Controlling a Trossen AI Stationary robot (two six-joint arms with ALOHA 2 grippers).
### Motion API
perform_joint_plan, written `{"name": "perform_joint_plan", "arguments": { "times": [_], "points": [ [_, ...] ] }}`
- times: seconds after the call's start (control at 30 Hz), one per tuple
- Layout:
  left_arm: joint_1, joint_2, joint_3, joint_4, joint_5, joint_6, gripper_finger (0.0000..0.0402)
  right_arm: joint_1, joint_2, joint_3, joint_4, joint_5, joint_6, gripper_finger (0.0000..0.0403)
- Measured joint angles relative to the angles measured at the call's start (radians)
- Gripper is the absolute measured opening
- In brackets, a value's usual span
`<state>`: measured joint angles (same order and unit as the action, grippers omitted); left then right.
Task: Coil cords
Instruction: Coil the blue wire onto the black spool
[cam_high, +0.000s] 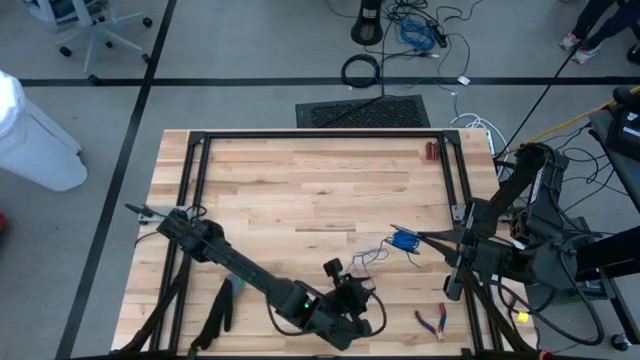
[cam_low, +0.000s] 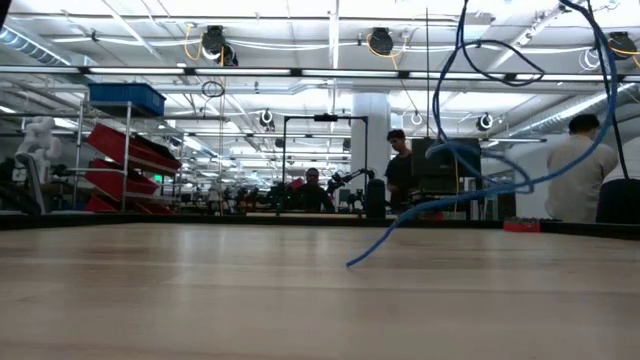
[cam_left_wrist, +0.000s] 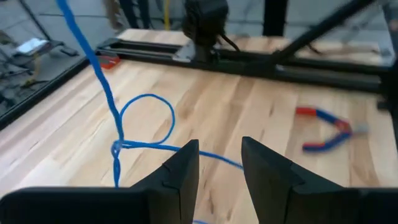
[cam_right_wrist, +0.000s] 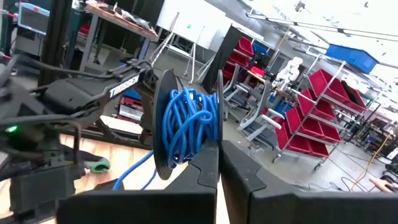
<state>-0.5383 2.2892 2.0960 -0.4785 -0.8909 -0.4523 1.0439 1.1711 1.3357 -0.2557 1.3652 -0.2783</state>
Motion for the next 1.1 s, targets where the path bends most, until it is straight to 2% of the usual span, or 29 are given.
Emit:
{"name": "perform_joint_plan", "arguments": {
  "times": [0.3,0.4,0.47,0.6,0.87,1.1],
  "points": [
    [-0.071,0.044,0.0,0.05,-0.148,-0.017,0.0128,0.0,0.0,0.0,0.0,0.0,-0.031,0.0],
    [-0.101,0.056,-0.006,0.051,-0.247,-0.031,0.0128,0.0,0.0,0.0,0.0,0.0,-0.038,0.0],
    [-0.111,0.067,-0.008,0.048,-0.287,0.014,0.0128,0.0,0.0,0.0,0.0,0.0,-0.042,0.0],
    [-0.116,0.067,-0.008,0.058,-0.292,0.047,0.0138,-0.001,0.0,0.0,-0.002,-0.004,-0.045,0.0],
    [-0.071,0.067,-0.008,0.052,-0.264,-0.113,0.0211,-0.001,0.0,0.0,-0.003,-0.006,-0.048,0.0],
    [-0.044,0.073,-0.008,0.054,-0.237,-0.191,0.0222,-0.001,0.001,0.0,-0.003,-0.008,-0.048,0.0]
  ]
}}
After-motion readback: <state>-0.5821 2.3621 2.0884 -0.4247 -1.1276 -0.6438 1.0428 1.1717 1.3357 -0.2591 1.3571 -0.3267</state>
